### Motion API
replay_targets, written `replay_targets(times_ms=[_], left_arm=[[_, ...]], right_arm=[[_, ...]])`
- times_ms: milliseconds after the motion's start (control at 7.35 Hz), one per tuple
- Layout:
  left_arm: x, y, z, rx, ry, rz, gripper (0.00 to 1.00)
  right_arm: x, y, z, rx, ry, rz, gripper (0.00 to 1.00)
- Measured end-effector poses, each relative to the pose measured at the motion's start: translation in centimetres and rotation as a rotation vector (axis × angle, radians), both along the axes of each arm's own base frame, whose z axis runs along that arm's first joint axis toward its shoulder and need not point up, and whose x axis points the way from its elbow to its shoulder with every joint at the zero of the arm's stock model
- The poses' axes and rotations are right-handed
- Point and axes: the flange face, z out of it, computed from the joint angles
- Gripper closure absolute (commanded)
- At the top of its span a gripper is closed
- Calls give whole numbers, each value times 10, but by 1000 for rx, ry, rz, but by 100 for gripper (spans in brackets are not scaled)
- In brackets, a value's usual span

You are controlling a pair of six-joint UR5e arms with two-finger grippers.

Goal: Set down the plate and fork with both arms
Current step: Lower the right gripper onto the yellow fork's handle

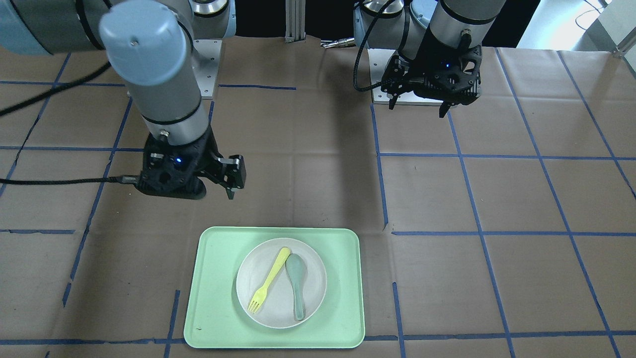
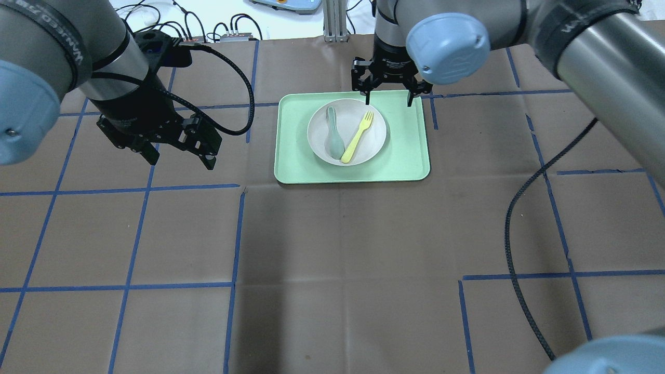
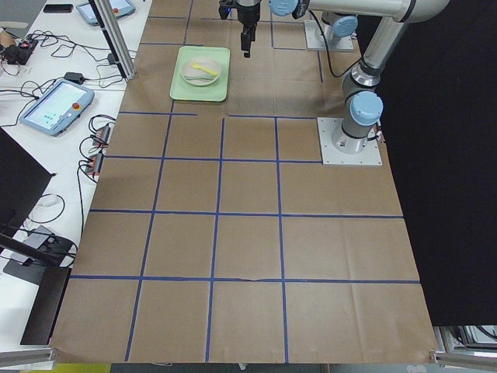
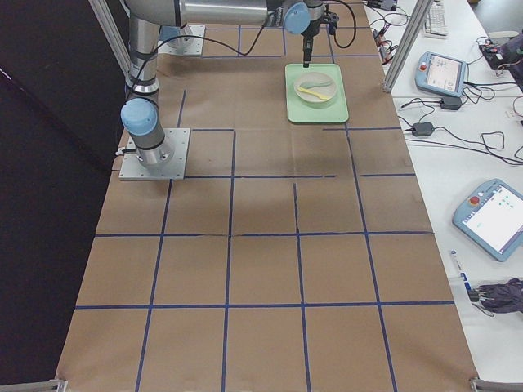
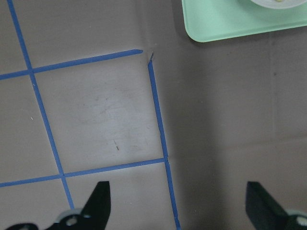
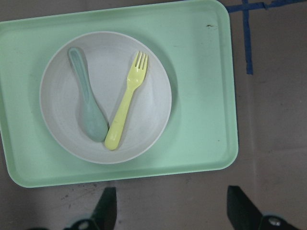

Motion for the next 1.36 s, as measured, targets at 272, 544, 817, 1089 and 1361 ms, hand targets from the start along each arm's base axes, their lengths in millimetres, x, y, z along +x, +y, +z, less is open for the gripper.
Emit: replay_targets(times_ms=[272, 544, 817, 1089, 1361], left_arm=[[-1, 2, -4, 6, 5, 1, 0], [-1, 3, 0, -7, 2, 50, 0], [-1, 3, 0, -8, 0, 87, 0], [0, 4, 0, -6, 3, 25, 0], [0, 5, 2, -12, 7, -20, 0]], right_arm=[[24, -21, -41, 13, -3, -14, 18], [30, -35, -77, 25, -2, -30, 21], [32, -43, -106, 36, 7, -35, 27], [35, -52, -133, 31, 11, -36, 37], [36, -54, -144, 39, 9, -36, 41]])
